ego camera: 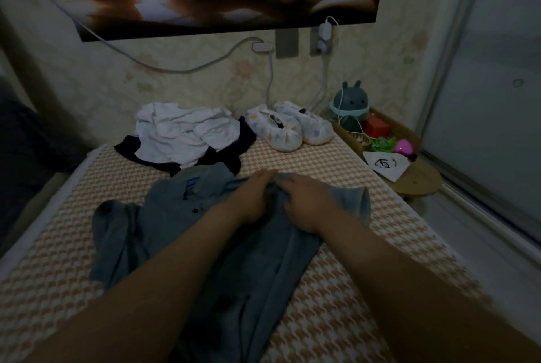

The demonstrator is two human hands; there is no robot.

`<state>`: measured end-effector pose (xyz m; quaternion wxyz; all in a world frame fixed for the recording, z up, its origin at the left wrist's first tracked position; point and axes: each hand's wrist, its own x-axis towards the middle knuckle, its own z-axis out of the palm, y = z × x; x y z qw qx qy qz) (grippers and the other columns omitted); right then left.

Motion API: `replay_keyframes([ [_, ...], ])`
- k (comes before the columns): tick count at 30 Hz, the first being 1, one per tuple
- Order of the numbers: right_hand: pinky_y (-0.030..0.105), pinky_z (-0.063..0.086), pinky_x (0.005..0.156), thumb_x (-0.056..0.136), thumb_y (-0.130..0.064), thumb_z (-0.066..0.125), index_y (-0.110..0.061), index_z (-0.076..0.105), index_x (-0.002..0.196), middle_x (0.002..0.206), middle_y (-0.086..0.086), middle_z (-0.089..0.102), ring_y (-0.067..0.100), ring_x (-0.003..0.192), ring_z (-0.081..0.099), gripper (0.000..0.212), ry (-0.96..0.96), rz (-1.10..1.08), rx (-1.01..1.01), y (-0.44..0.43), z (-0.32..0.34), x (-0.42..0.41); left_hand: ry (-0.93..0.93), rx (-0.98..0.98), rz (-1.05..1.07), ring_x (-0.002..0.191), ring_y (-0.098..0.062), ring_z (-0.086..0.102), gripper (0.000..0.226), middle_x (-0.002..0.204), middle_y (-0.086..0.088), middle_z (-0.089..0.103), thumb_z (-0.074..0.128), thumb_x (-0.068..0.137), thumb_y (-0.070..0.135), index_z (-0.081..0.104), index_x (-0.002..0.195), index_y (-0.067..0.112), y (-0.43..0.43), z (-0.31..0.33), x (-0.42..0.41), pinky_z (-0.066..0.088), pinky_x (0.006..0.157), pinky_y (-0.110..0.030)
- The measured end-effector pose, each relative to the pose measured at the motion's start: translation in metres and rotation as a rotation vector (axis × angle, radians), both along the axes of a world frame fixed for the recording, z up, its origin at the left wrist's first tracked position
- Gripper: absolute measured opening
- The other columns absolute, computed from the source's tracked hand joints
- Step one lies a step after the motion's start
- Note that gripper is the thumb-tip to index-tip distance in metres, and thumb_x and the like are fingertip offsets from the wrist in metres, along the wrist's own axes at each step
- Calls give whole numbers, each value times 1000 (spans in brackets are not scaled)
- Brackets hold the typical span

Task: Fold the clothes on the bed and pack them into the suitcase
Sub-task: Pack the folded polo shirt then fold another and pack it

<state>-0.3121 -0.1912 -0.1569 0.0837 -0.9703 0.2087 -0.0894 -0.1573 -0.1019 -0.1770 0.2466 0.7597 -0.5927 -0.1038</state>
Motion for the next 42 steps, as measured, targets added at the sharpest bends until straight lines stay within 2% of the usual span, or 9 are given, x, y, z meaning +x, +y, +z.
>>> replay_keyframes([
  [7,43,30,111,95,-44,46,-18,48,135,143,9,45,26,126,45,48,407,-88,-114,47,12,32,-553,-190,172,85,-36,62,36,99,-20,61,49,81,27,67,103,5,137,20,51,53,69,-40],
  [13,38,34,110,93,-33,52,-25,42,143,146,7,42,27,130,43,51,202,158,97,137,27,74,-345,439,661,135,-36,30,64,154,-10,18,42,90,57,25,148,36,252,14,82,29,107,-48],
  [20,34,28,112,99,-49,40,-22,29,150,154,5,33,25,137,36,59,159,364,387,239,15,102,263,-231,623,113,-24,58,26,122,-7,63,60,91,6,67,115,11,278,41,76,43,91,-22],
  [23,37,19,119,95,-63,34,-26,13,154,160,1,18,22,144,24,73,196,339,338,242,2,110,-107,-327,801,113,-30,53,29,128,-15,56,55,90,2,68,115,10,309,60,89,42,89,-25],
  [26,40,14,120,91,-70,33,-32,9,154,162,0,12,21,146,18,78,235,331,273,235,-7,116,-390,-78,961,113,-34,49,34,131,-16,47,47,95,15,58,127,11,344,55,104,45,89,-40],
  [29,41,8,121,90,-70,35,-31,6,155,162,-1,4,20,148,10,80,329,343,118,232,-15,115,-242,488,1044,121,-28,49,38,136,-11,49,38,100,26,52,133,12,363,36,101,43,96,-36],
  [34,34,15,119,92,-60,45,-29,19,153,160,0,17,21,144,21,73,254,353,163,225,0,94,-405,438,849,124,-27,44,34,137,-9,44,44,98,30,54,129,21,339,55,83,39,100,-37],
  [37,29,29,111,90,-43,57,-28,39,144,146,2,39,21,132,37,59,201,343,150,214,20,73,-161,235,495,111,-25,55,32,125,-5,52,56,93,25,61,124,25,310,68,55,47,90,-31],
  [42,26,45,74,80,-13,57,-28,59,75,83,-8,59,12,82,58,16,193,287,241,187,48,23,24,319,72,88,-7,56,39,108,10,64,56,83,1,69,108,28,283,85,-17,46,78,-21],
])
